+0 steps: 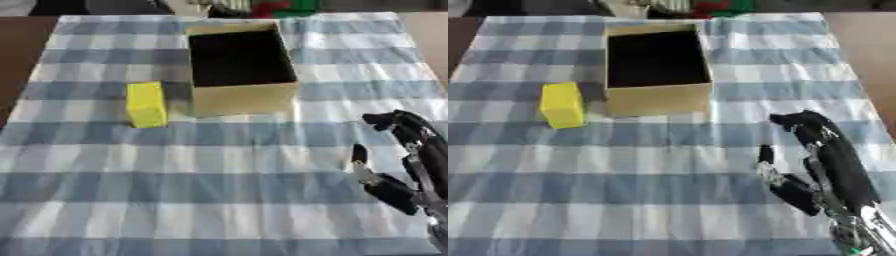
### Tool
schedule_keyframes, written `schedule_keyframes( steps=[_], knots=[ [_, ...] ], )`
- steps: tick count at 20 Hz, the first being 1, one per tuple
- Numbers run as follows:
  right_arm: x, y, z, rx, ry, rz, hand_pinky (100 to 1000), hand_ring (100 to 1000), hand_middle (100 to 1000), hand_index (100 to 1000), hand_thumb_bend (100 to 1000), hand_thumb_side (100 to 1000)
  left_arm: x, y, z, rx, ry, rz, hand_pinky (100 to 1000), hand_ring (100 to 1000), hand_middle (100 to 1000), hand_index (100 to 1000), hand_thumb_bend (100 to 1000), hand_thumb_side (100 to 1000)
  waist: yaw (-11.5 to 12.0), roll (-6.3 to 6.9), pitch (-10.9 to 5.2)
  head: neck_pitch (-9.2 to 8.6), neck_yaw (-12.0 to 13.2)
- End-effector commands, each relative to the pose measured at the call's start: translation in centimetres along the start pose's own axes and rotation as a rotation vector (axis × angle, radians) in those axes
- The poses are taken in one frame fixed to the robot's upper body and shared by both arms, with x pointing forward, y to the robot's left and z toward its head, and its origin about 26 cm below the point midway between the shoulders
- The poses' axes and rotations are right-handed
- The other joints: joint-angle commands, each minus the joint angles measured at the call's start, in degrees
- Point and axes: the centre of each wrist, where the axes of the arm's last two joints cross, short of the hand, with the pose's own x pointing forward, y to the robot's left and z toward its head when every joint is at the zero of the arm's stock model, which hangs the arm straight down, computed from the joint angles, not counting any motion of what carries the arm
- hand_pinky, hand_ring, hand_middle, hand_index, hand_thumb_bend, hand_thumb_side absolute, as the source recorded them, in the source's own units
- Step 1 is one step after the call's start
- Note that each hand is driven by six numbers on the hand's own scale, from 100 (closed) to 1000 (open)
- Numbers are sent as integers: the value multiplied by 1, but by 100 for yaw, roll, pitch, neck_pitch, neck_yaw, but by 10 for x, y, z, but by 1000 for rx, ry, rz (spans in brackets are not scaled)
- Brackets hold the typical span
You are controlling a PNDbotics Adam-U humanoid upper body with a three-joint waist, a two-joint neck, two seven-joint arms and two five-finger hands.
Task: Pick up objects on the table and place them in the box.
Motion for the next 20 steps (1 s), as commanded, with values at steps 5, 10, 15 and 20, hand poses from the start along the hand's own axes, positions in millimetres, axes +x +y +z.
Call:
schedule_keyframes(
  steps=[5, 10, 15, 20],
  knots=[
    [0, -5, -3, -13, -12, -5, 876, 650, 679, 831, 100, 287, 6, 4, -7, 1, -35, -12, 912, 747, 703, 830, 213, 569, 1, -16, -119, -57, 75],
    [0, -6, -2, -18, -8, -13, 876, 648, 678, 830, 100, 291, 13, 16, -25, -56, -103, -134, 894, 749, 710, 846, 220, 511, -8, -30, -161, -33, 85],
    [-1, -7, -3, -15, -11, -18, 876, 650, 681, 830, 100, 295, 33, 30, -60, -299, -174, -466, 867, 769, 733, 850, 230, 435, -47, -13, -225, 0, 139],
    [-2, -7, -3, -7, -17, -20, 875, 651, 682, 830, 100, 295, 40, 41, -89, -691, -117, -720, 871, 810, 769, 871, 287, 464, -117, 9, -273, -8, 192]
  ],
)
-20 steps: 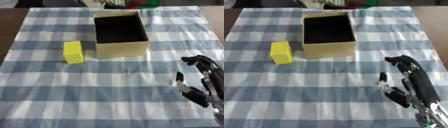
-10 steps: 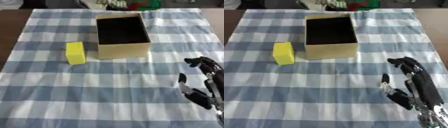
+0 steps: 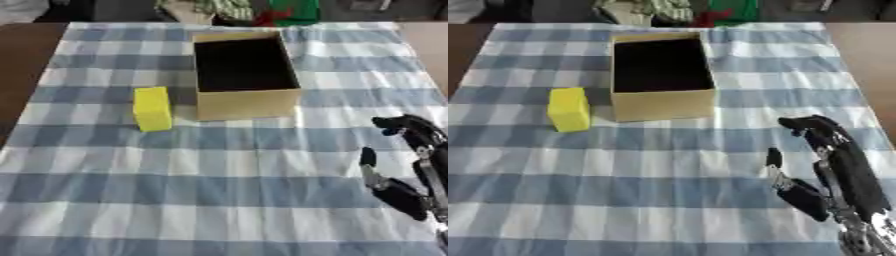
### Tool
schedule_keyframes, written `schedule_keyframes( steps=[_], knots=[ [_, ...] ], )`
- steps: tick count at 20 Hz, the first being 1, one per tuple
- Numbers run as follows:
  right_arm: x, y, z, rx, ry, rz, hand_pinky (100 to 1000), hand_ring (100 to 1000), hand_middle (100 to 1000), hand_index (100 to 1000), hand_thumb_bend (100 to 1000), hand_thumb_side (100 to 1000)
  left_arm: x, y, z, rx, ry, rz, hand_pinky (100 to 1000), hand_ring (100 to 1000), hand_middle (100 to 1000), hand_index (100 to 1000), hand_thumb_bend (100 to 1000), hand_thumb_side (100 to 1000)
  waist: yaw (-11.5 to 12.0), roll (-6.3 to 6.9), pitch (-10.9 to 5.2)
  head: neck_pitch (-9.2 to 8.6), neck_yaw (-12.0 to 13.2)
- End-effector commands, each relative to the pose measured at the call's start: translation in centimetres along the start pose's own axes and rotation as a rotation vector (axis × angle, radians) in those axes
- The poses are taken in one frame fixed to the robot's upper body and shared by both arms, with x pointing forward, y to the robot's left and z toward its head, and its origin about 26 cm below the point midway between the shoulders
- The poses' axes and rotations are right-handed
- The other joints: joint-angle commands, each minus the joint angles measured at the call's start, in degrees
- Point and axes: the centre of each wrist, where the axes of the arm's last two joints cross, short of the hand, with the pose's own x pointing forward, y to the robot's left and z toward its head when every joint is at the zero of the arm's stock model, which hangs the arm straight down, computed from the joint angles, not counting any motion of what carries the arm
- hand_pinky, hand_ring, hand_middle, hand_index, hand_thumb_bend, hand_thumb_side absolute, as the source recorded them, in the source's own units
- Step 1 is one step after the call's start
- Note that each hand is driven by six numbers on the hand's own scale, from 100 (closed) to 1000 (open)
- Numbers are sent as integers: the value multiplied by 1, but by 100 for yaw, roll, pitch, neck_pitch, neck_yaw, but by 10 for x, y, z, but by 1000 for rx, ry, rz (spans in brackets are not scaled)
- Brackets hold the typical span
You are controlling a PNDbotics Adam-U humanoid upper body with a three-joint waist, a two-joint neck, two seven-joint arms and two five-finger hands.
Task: Pick up objects on the table and place them in the box.
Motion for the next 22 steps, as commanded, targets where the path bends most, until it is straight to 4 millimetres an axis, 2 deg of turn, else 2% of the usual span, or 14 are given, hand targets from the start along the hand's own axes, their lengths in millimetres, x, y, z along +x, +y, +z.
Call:
schedule_keyframes(
  steps=[1, 2, 3, 6, 7, 10, 17, 22],
  knots=[
    [-1, -8, -3, -7, -22, 9, 875, 651, 682, 829, 100, 295, -4, 23, -14, -240, -20, -153, 875, 820, 778, 877, 339, 464, -24, 10, -102, -1, 48],
    [-2, -8, -3, -6, -22, 9, 875, 651, 682, 829, 100, 296, -6, 27, -18, -311, -32, -175, 876, 826, 783, 880, 372, 465, -38, 13, -107, -4, 58],
    [-2, -8, -3, -5, -22, 8, 875, 651, 682, 830, 100, 295, -8, 31, -22, -372, -41, -197, 875, 838, 788, 880, 449, 474, -46, 17, -111, -4, 68],
    [-1, -8, -4, 1, -25, 5, 876, 651, 682, 830, 100, 295, -15, 38, -35, -533, -61, -253, 881, 849, 796, 881, 522, 505, -69, 26, -122, 1, 118],
    [-1, -8, -4, 3, -27, 3, 876, 650, 682, 830, 100, 295, -17, 39, -39, -572, -63, -263, 883, 856, 803, 884, 570, 520, -79, 30, -128, 3, 137],
    [-1, -8, -6, 8, -36, -3, 876, 650, 682, 830, 100, 295, -25, 40, -54, -654, -62, -294, 891, 869, 817, 889, 641, 539, -132, 34, -143, -2, 199],
    [1, -8, -9, 16, -45, -13, 876, 649, 681, 830, 100, 293, -37, 27, -88, -805, -78, -300, 920, 886, 838, 900, 718, 595, -265, 39, -141, -13, 314],
    [2, -8, -11, 22, -47, -20, 878, 647, 678, 831, 100, 293, -40, 8, -109, -914, -62, -258, 935, 882, 830, 891, 751, 638, -290, 49, -145, -13, 360]
  ],
)
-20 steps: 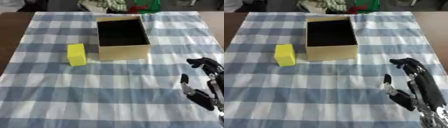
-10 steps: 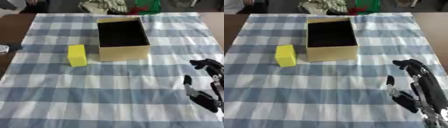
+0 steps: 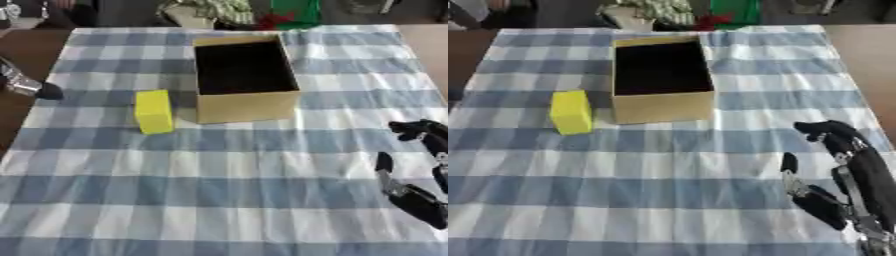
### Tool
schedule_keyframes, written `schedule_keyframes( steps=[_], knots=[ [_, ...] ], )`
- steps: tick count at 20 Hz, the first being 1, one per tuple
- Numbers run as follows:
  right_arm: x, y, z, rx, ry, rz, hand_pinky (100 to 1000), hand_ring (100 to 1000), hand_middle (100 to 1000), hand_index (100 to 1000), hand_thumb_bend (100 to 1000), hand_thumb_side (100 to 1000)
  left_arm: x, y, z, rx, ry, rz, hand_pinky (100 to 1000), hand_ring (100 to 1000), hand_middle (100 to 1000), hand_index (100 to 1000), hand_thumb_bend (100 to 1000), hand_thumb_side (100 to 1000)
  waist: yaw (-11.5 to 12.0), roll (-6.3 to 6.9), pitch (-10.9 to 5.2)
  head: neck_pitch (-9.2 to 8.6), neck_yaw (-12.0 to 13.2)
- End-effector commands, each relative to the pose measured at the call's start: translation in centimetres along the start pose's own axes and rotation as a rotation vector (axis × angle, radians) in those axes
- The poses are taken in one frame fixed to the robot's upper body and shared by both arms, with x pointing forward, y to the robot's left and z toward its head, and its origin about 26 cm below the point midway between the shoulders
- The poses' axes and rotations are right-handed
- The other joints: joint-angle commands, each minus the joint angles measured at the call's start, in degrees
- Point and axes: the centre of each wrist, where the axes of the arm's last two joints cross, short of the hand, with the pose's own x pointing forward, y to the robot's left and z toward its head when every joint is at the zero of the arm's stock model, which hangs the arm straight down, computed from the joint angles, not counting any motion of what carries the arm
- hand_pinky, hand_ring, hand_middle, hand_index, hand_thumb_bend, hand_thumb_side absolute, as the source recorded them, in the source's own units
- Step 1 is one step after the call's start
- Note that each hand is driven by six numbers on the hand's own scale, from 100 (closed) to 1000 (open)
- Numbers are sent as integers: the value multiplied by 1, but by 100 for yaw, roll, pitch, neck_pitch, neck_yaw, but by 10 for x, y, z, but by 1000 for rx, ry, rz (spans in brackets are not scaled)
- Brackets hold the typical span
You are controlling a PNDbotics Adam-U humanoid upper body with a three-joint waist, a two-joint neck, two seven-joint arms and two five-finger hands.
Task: Pick up objects on the table and place them in the box.
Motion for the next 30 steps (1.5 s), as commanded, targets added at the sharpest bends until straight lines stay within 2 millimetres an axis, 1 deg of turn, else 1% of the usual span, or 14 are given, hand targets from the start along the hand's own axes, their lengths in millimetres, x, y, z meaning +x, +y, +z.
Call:
schedule_keyframes(
  steps=[1, 3, 6, 9, 11, 12, 15, 16, 18, 19, 20, 22, 26, 30],
  knots=[
    [0, -7, -4, 1, -24, 10, 877, 647, 678, 831, 100, 294, -2, 7, -11, -58, 15, 7, 939, 882, 833, 892, 760, 652, -11, 14, -102, -11, 47],
    [0, -8, -5, 2, -28, 8, 877, 646, 678, 830, 100, 295, -2, 6, -22, -90, 37, 23, 936, 876, 827, 886, 765, 668, -22, 19, -111, 3, 64],
    [0, -8, -6, 1, -29, 6, 877, 644, 677, 830, 100, 297, -1, 0, -40, -121, 64, 67, 933, 865, 820, 900, 745, 637, -16, 29, -124, 23, 79],
    [0, -9, -7, 3, -31, 3, 878, 641, 677, 831, 100, 299, 2, -7, -58, -159, 68, 114, 926, 872, 832, 930, 734, 638, -7, 40, -137, 51, 90],
    [0, -9, -8, 4, -31, 0, 879, 639, 676, 831, 100, 299, 5, -8, -66, -172, 65, 131, 922, 876, 839, 934, 734, 631, -4, 51, -146, 63, 96],
    [0, -9, -8, 5, -30, -2, 880, 635, 676, 831, 100, 300, 7, -8, -70, -177, 62, 136, 924, 885, 847, 927, 750, 597, -5, 59, -152, 70, 97],
    [1, -9, -9, 9, -31, -7, 880, 631, 673, 831, 100, 301, 11, -9, -80, -192, 63, 131, 933, 882, 837, 908, 774, 548, -14, 80, -165, 76, 111],
    [1, -9, -9, 10, -31, -9, 881, 629, 672, 831, 100, 301, 12, -11, -83, -197, 60, 133, 938, 883, 841, 910, 774, 523, -19, 83, -167, 77, 115],
    [1, -9, -10, 12, -33, -12, 881, 623, 668, 831, 100, 302, 14, -14, -89, -208, 54, 140, 945, 888, 853, 914, 759, 440, -33, 92, -172, 79, 125],
    [1, -9, -10, 12, -33, -14, 881, 623, 668, 831, 100, 303, 14, -16, -92, -213, 51, 149, 946, 888, 854, 915, 757, 433, -40, 96, -174, 77, 130],
    [1, -9, -11, 12, -33, -16, 882, 620, 666, 831, 100, 304, 14, -18, -94, -218, 49, 160, 950, 891, 862, 917, 737, 392, -49, 101, -175, 75, 132],
    [1, -9, -11, 10, -34, -19, 882, 618, 666, 831, 100, 305, 14, -21, -99, -230, 42, 180, 954, 892, 869, 919, 721, 356, -66, 112, -174, 77, 131],
    [2, -10, -13, 9, -37, -26, 884, 614, 664, 832, 100, 307, 14, -25, -105, -244, 36, 202, 961, 896, 877, 919, 718, 337, -105, 133, -167, 80, 131],
    [2, -10, -14, 7, -38, -32, 885, 611, 663, 832, 100, 307, 11, -30, -111, -254, 42, 241, 972, 890, 872, 919, 709, 360, -154, 141, -148, 82, 132]
  ],
)
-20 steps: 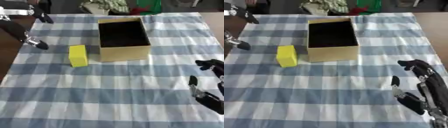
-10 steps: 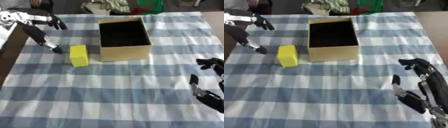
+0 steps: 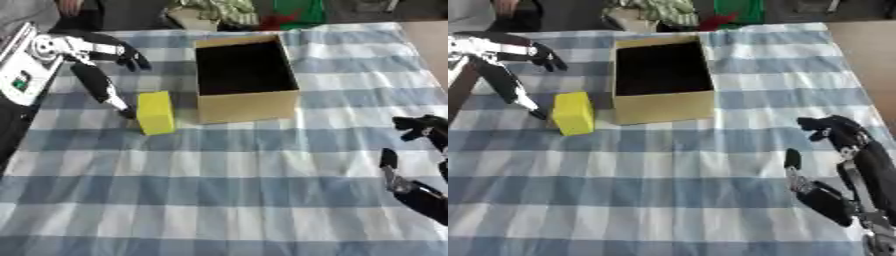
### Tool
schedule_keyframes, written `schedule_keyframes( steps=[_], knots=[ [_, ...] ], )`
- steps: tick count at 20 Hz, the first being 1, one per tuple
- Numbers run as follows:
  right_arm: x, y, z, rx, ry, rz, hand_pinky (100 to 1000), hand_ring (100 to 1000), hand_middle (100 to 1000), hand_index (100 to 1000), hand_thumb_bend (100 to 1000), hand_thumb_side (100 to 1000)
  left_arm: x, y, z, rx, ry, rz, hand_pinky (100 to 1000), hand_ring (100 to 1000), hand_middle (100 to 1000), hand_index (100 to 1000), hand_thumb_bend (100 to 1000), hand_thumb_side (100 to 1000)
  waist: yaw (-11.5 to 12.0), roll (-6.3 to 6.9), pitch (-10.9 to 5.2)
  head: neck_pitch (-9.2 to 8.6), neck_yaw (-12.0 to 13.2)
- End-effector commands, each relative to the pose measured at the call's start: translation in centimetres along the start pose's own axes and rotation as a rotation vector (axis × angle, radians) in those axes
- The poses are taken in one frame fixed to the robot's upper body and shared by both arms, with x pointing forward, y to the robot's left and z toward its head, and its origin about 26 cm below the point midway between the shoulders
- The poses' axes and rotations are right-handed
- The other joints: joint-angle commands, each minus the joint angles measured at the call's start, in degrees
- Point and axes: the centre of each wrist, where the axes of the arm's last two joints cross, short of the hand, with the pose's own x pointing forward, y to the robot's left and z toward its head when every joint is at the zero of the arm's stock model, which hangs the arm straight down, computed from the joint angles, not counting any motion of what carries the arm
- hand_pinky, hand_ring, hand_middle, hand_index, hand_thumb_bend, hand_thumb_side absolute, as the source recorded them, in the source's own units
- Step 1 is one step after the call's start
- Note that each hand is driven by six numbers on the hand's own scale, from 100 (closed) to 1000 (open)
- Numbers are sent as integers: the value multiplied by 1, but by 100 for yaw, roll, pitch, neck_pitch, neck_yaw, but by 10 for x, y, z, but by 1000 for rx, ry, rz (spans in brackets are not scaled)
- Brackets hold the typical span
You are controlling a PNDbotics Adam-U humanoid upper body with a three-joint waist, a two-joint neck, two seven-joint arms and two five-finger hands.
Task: Pick up objects on the table and place them in the box.
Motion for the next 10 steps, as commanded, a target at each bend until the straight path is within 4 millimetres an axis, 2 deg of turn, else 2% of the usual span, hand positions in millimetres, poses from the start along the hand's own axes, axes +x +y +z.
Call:
schedule_keyframes(
  steps=[1, 10],
  knots=[
    [1, -7, -4, -9, -17, 6, 885, 611, 663, 832, 100, 306, -1, 10, 3, 20, 1, 19, 973, 889, 871, 918, 709, 367, -20, -4, -79, 53, -3],
    [2, -6, -5, -13, -8, 2, 888, 606, 660, 833, 100, 308, -1, 5, -7, -4, -14, 67, 984, 878, 859, 915, 752, 439, -25, 18, -52, 139, -81]
  ],
)
